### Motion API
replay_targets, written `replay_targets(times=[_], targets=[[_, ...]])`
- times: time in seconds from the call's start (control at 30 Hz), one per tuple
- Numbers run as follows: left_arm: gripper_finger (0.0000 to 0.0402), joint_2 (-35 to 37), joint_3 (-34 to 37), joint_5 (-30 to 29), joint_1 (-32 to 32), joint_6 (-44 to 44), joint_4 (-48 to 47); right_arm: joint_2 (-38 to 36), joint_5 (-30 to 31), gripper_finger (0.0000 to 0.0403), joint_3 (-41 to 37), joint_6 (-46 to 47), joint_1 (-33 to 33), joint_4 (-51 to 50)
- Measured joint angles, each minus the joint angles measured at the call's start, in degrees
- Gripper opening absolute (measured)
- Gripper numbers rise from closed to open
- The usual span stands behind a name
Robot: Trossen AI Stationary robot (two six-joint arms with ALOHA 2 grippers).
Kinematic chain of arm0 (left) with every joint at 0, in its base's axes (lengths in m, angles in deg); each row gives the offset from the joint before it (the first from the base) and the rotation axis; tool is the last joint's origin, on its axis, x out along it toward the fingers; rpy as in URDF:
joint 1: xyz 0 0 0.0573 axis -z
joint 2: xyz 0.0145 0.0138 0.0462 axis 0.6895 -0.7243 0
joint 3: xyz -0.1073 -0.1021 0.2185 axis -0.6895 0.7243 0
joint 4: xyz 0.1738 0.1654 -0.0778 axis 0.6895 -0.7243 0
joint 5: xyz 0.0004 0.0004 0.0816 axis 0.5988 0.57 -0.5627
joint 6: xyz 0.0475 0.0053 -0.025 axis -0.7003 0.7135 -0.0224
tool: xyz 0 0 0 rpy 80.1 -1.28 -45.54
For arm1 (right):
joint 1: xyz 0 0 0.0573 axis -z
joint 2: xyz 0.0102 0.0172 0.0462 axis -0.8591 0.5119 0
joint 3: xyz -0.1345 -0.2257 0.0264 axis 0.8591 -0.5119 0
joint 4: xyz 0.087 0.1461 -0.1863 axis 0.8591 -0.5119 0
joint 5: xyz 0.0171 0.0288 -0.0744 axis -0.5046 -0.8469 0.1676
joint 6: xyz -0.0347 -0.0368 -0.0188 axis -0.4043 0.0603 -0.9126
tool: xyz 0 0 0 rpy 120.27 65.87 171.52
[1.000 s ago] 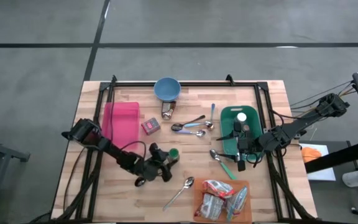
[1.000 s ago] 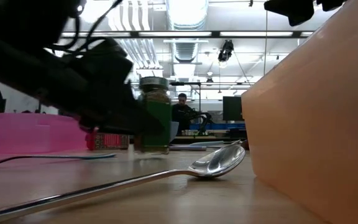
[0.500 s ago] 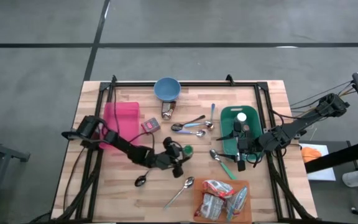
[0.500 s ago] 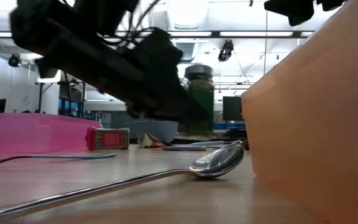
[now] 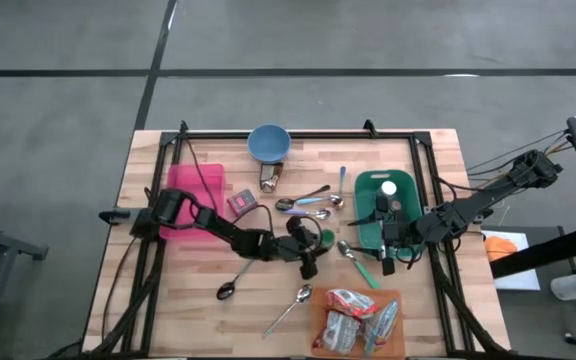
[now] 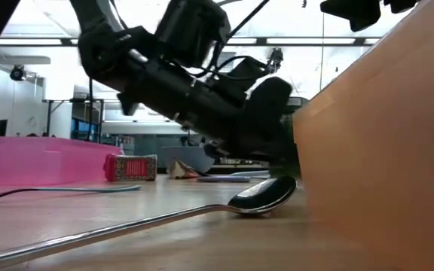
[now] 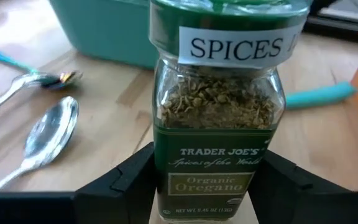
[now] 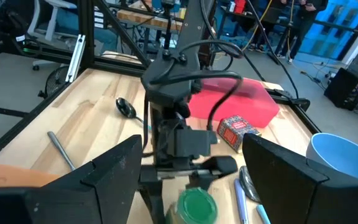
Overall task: Pick & Place Food Item
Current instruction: Put the green seasoning bottle into the green bin
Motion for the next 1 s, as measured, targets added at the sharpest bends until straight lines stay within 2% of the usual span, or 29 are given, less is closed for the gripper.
replay_targets(times=[0.23, 0.47, 0.87, 1.0], targets=[[0.0187, -3.51, -3.31, 0.21, -0.48, 0.14, 2.54, 0.0, 0.02, 0.0277, 0.02, 0.0, 0.0, 0.02], [0.0214, -5.21, -4.3, 1.51, -0.74, 1.57, 3.59, 0.0, 0.0, 0.0277, 0.0, 0.0, -0.01, 0.02], [0.0212, -5.21, -4.25, 1.98, -0.74, 1.74, 3.14, 0.0, 0.0, 0.0277, 0.0, 0.0, -0.02, 0.04], [0.0228, -5.21, -4.21, 3.04, -0.74, 1.74, 2.85, 0.0, 0.0, 0.0277, 0.0, -0.02, -0.02, 0.02]])
